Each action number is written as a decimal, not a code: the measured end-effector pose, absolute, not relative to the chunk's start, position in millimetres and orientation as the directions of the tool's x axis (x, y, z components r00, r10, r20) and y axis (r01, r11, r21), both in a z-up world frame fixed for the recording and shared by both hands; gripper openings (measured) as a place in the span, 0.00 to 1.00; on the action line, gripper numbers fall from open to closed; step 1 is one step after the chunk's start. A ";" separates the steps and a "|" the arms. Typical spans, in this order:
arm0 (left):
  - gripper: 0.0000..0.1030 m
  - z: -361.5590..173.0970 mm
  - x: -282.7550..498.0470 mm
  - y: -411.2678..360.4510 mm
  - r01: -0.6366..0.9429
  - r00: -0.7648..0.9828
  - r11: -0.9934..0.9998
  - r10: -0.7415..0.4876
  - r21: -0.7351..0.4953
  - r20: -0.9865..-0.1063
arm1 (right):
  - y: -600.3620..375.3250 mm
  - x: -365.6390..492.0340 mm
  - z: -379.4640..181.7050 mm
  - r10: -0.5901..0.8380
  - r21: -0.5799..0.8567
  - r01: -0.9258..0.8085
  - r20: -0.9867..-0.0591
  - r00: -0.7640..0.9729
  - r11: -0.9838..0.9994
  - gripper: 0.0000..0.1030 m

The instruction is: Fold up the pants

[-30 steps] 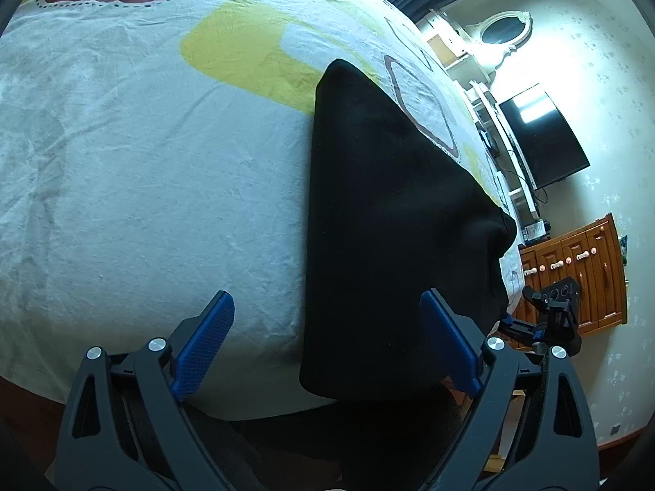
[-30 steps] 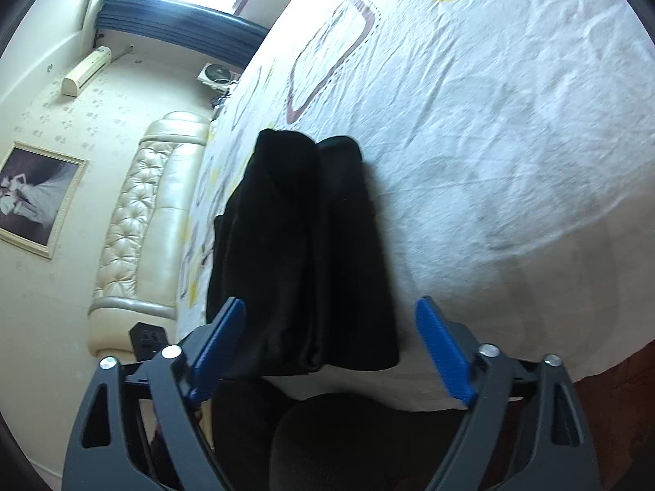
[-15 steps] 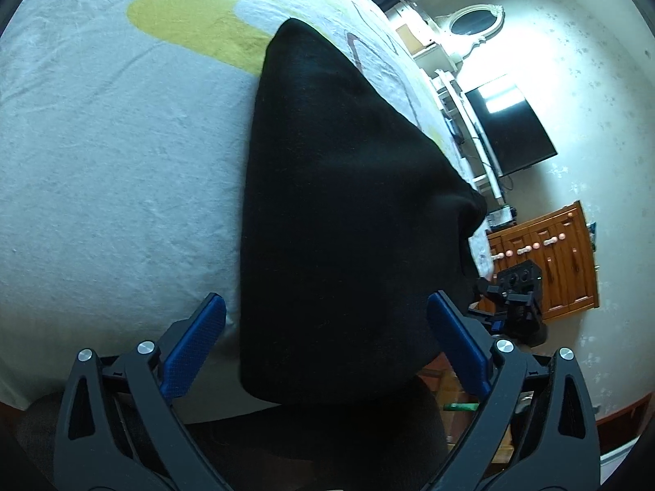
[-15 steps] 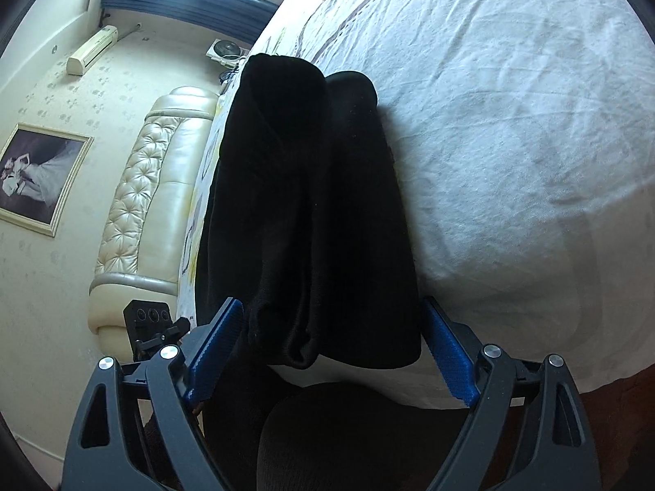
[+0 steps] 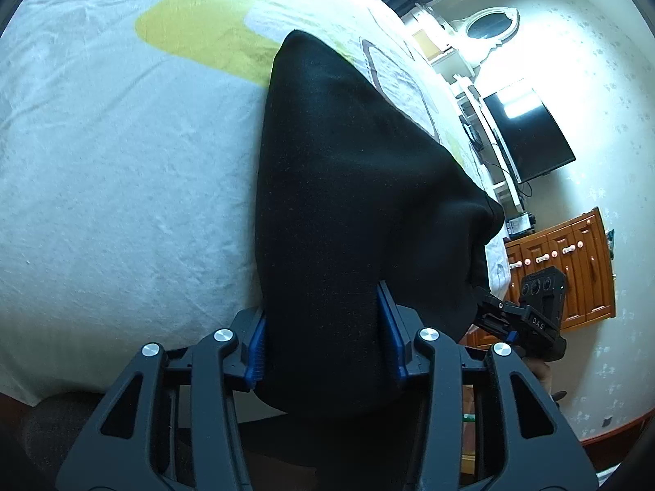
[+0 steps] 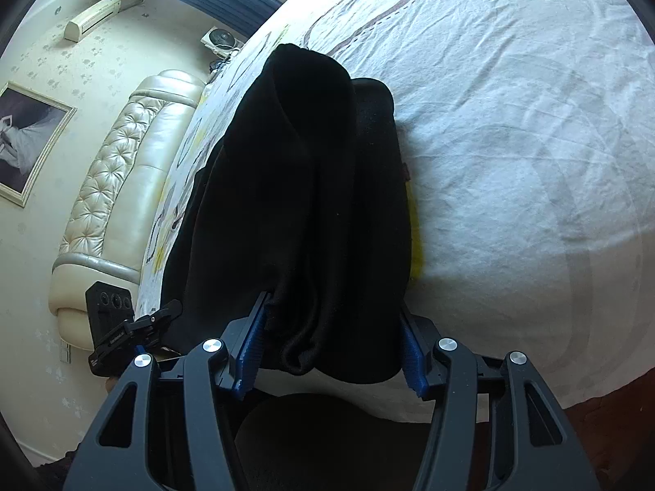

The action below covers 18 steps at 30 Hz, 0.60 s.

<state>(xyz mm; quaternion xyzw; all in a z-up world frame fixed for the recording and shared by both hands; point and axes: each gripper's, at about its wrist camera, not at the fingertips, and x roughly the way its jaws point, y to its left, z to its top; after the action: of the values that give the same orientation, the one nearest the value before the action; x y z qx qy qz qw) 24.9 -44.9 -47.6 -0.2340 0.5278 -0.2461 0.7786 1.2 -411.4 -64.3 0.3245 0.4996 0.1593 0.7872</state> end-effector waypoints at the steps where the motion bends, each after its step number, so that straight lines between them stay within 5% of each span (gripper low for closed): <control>1: 0.40 -45.1 23.0 -44.5 0.144 0.337 0.780 -0.617 -0.608 -0.711 | -410.2 3.0 -63.6 0.574 0.670 0.069 -0.681 0.454 0.739 0.54; 18: 0.39 -39.5 39.1 63.5 -0.043 0.495 0.828 -0.468 -0.558 -0.732 | -308.5 93.4 -67.0 0.679 0.700 -0.096 -0.636 0.366 0.708 0.53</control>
<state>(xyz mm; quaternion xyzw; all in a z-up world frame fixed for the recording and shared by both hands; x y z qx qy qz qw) 39.1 63.5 -39.5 -0.2630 0.4857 -0.1288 0.8236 93.4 -308.5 -67.0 0.2888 0.5043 0.2503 0.7744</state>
